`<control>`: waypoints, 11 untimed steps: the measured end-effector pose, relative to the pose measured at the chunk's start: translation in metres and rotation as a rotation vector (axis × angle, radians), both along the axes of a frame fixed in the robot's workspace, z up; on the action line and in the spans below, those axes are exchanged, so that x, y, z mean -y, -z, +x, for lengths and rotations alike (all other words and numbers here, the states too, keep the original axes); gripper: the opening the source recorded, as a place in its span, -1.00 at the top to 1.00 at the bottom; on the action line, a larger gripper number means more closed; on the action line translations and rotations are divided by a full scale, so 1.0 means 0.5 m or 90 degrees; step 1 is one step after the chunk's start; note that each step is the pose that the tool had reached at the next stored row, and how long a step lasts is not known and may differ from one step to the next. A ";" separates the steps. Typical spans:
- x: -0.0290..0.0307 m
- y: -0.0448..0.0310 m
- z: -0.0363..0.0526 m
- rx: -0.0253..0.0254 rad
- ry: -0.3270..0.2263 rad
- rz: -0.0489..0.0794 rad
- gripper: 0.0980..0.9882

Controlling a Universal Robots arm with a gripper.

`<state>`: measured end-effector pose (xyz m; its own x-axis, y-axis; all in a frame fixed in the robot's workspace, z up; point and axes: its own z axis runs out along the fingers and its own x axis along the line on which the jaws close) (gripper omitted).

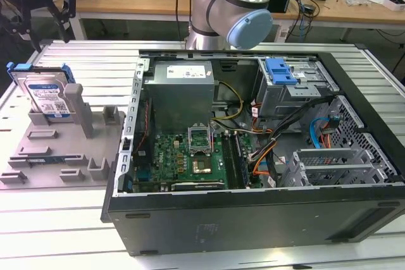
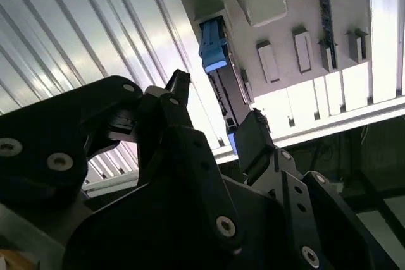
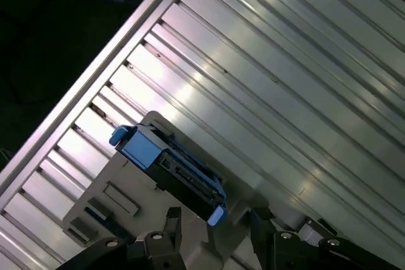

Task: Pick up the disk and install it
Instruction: 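Pick up the disk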

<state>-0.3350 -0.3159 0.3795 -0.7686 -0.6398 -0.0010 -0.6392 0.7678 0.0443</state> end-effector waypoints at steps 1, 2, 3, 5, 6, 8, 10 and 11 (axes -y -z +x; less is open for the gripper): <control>0.000 0.000 0.000 0.0000 -0.005 0.000 -0.03; 0.000 0.000 0.000 0.0007 -0.022 -0.001 -0.03; 0.000 0.000 0.000 0.0018 -0.034 -0.001 -0.03; 0.000 0.000 0.000 0.0030 -0.063 -0.001 -0.03; 0.000 0.000 0.000 0.0034 -0.074 -0.001 -0.03; 0.000 0.001 0.000 0.0042 -0.100 -0.001 -0.03; 0.000 0.001 0.000 0.0049 -0.129 0.000 -0.03; 0.000 0.001 0.000 0.0051 -0.141 0.000 -0.03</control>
